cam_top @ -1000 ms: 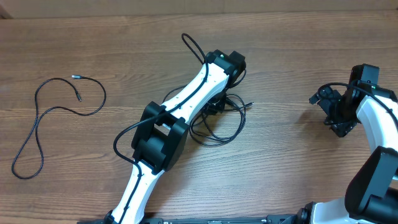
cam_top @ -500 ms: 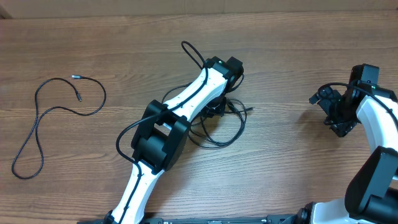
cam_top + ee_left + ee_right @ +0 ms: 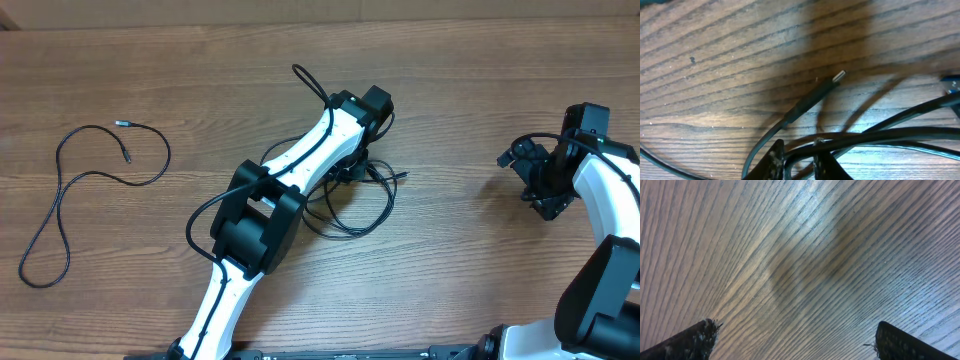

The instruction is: Untangle cables

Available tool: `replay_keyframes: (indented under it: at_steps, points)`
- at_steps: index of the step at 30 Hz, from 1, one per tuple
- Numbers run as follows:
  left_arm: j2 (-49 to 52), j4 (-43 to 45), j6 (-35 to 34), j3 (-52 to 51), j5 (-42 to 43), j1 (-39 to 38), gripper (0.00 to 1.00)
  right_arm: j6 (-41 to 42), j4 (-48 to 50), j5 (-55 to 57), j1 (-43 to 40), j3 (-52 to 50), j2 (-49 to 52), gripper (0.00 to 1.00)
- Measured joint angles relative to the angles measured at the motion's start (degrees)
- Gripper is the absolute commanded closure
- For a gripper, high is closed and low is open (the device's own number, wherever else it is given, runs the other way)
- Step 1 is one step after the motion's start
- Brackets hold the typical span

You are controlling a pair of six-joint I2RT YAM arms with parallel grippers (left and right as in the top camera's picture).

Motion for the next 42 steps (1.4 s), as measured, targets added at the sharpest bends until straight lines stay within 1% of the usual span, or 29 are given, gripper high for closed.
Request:
replay_keyframes:
  at_steps: [7, 10, 12, 14, 15, 16, 17, 18, 19, 21, 24, 25, 26, 27, 33, 36, 42]
  points:
    - [0.00, 1.46, 0.00, 0.00, 0.00, 0.00, 0.81, -0.02, 0.02, 0.00, 0.00, 0.00, 0.00, 0.00]
    - [0.00, 1.62, -0.02, 0.00, 0.00, 0.00, 0.77, 0.00, 0.02, 0.02, 0.00, 0.00, 0.00, 0.00]
    - [0.00, 1.97, 0.00, 0.00, 0.00, 0.00, 0.79, 0.00, 0.00, 0.02, 0.00, 0.00, 0.00, 0.00]
    - [0.00, 2.38, 0.00, 0.00, 0.00, 0.00, 0.77, 0.00, 0.02, 0.02, 0.00, 0.00, 0.00, 0.00]
    - [0.00, 2.58, -0.02, 0.00, 0.00, 0.00, 0.74, 0.02, 0.00, 0.00, 0.00, 0.00, 0.00, 0.00]
    - [0.00, 2.71, -0.02, 0.00, 0.00, 0.00, 0.69, 0.00, 0.02, 0.00, 0.00, 0.00, 0.00, 0.00]
    - [0.00, 2.91, -0.04, 0.00, 0.00, 0.00, 0.67, 0.02, 0.00, 0.00, 0.00, 0.00, 0.00, 0.00]
    - [0.00, 3.13, -0.04, 0.00, 0.00, 0.00, 0.70, -0.02, 0.00, 0.00, 0.00, 0.00, 0.00, 0.00]
    - [0.00, 3.34, 0.13, 0.00, 0.00, 0.00, 0.78, 0.00, 0.00, 0.00, 0.00, 0.00, 0.00, 0.00]
    - [0.00, 3.43, 0.04, 0.00, 0.02, 0.00, 0.87, 0.00, 0.00, 0.02, 0.00, 0.00, 0.00, 0.00]
    - [0.00, 3.41, 0.28, 0.00, 0.02, 0.00, 0.85, 0.00, 0.00, 0.00, 0.00, 0.00, 0.00, 0.00]
    - [0.00, 3.41, 0.24, 0.00, 0.02, 0.00, 0.87, 0.02, 0.00, 0.02, 0.00, 0.00, 0.00, 0.00]
    - [0.00, 3.41, 0.22, 0.00, 0.02, 0.00, 0.93, 0.02, 0.00, 0.02, 0.00, 0.00, 0.00, 0.00]
    - [0.00, 3.43, 0.22, 0.00, 0.02, 0.00, 0.96, 0.02, 0.00, 0.02, 0.00, 0.00, 0.00, 0.00]
    - [0.00, 2.69, 0.48, 0.00, 0.33, 0.02, 0.96, 0.02, 0.00, 0.02, 0.00, 0.00, 0.00, 0.00]
    - [0.00, 2.12, 2.16, 0.00, 2.32, 0.52, 0.96, 0.00, 0.02, 0.02, 0.00, 0.00, 0.00, 0.00]
    - [0.00, -0.83, 9.29, 1.70, 13.22, 3.98, 0.96, 0.00, 0.00, -0.02, 0.00, 0.00, 0.00, 0.00]
